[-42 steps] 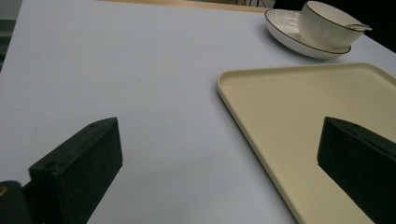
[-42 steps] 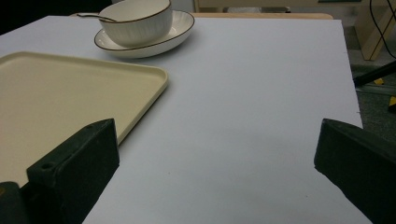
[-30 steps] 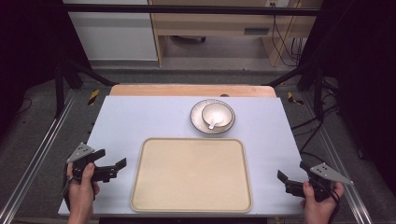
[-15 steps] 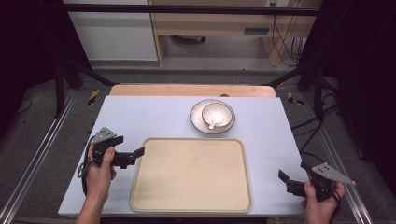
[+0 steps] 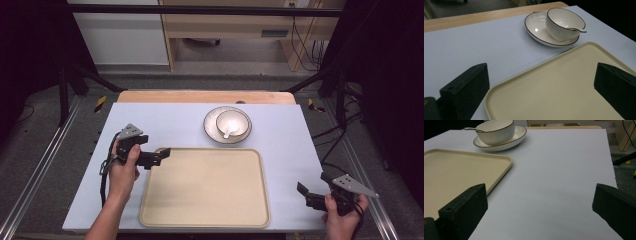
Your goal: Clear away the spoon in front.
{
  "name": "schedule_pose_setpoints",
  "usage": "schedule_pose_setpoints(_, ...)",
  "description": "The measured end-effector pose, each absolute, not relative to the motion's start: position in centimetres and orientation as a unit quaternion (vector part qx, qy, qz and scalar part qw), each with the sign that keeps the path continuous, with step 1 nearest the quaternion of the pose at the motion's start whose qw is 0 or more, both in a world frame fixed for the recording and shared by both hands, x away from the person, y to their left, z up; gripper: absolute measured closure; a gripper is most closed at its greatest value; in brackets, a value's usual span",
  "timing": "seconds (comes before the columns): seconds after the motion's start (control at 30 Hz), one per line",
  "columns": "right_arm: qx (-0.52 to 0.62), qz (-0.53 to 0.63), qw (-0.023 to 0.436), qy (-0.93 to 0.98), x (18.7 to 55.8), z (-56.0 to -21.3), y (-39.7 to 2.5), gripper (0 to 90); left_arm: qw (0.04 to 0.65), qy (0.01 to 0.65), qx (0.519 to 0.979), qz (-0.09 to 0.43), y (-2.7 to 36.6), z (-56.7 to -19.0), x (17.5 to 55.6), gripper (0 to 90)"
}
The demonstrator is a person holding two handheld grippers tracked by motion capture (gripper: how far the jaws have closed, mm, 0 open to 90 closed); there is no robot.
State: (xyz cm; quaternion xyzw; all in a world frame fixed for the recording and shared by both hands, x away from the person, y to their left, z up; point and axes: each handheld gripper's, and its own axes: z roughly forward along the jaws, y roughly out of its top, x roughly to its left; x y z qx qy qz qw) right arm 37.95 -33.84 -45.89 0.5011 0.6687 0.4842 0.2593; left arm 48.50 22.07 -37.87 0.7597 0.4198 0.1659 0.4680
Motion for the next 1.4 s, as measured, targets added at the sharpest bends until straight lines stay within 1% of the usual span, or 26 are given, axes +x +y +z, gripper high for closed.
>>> schedule_pose_setpoints(0.4, 0.501, 0.489, 0.256, 0.667, 37.9, -45.8, -33.8, 0.5, 0.467, 0.405, 0.767, 0.17, 19.5, -36.9, 50.7, 0.0)
schedule_pose_setpoints(0.83, 0.497, 0.492, 0.252, 0.669, 38.0, -45.9, -33.7, 0.5, 0.466, 0.402, 0.775, 0.147, 16.6, -36.8, 53.1, 1.3)
schedule_pose_setpoints(1.2, 0.496, 0.494, 0.25, 0.669, 38.0, -45.9, -33.7, 0.5, 0.457, 0.393, 0.786, 0.137, 13.2, -36.8, 54.7, 1.4)
schedule_pose_setpoints(1.4, 0.493, 0.495, 0.249, 0.671, 38.1, -45.8, -33.5, 0.5, 0.44, 0.397, 0.793, 0.143, 11.9, -36.8, 55.4, 6.1)
